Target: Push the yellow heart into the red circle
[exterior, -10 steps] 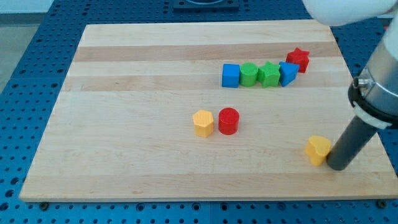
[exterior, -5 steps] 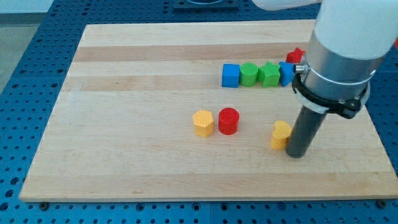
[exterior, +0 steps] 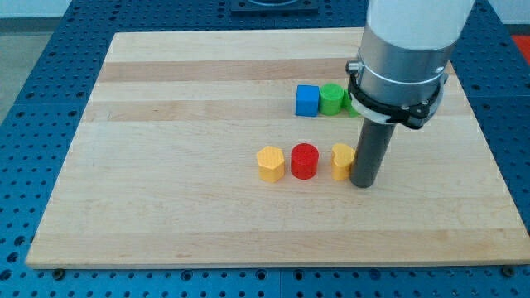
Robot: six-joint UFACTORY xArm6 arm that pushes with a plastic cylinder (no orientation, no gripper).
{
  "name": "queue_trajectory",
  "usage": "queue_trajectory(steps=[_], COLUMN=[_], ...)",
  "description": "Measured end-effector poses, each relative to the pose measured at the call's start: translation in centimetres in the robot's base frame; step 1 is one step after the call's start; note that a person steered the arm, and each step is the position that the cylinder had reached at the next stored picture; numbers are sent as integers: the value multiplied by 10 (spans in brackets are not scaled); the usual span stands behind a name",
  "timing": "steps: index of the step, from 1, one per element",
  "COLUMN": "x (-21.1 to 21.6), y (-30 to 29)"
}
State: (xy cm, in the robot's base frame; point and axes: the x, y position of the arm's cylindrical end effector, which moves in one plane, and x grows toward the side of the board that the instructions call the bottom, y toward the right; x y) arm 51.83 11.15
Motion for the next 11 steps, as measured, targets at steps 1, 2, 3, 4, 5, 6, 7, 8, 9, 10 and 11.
queue_trajectory(steps=[1, 2, 3, 4, 5, 6, 7, 8, 9, 10, 11], x=[0, -8, -22, -22, -22, -22, -22, -22, -23, -38, -54], y=[0, 22, 37, 28, 13, -1, -15, -16, -16, -8, -6])
